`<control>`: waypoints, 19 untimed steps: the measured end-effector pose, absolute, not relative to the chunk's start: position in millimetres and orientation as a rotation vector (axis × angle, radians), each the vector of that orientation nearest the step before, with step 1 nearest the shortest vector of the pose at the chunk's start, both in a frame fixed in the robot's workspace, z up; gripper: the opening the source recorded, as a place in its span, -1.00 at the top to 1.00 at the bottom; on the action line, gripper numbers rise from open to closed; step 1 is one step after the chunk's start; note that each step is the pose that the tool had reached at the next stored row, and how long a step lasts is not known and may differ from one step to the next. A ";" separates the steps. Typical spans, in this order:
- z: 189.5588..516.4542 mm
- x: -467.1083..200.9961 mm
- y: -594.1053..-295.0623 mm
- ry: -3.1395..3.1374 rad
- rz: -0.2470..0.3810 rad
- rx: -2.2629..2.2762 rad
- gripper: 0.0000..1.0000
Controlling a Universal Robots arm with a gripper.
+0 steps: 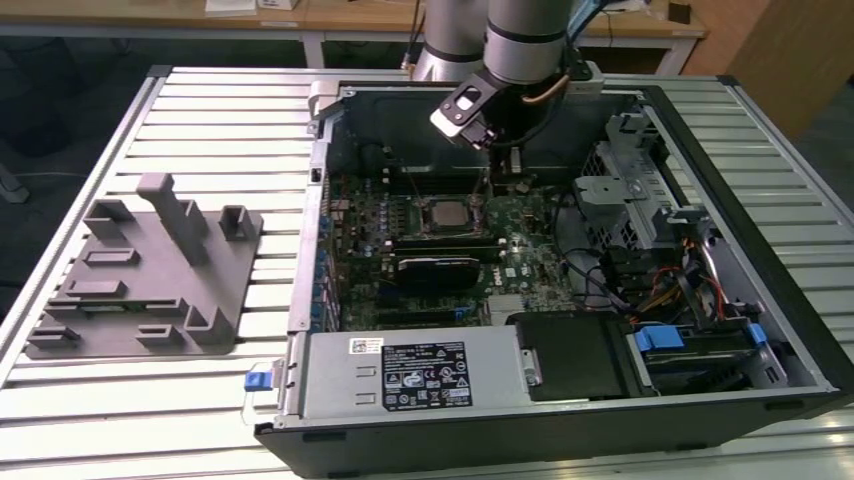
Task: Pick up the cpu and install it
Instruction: 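Close the cpu cover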
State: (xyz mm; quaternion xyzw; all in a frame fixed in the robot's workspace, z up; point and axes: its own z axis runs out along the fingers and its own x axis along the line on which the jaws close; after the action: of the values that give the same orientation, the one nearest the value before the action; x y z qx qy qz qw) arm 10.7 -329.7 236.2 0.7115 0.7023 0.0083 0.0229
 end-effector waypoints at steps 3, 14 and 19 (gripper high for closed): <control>236.0 6.2 -329.7 2.175 0.026 2.203 0.79; 235.2 -2.4 -329.7 2.175 0.026 2.203 0.79; 235.1 -2.4 -329.7 2.175 0.026 2.203 0.79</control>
State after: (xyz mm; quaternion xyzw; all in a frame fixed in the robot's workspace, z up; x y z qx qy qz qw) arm -2.4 -329.7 235.1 0.7115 0.7023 0.0083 0.0229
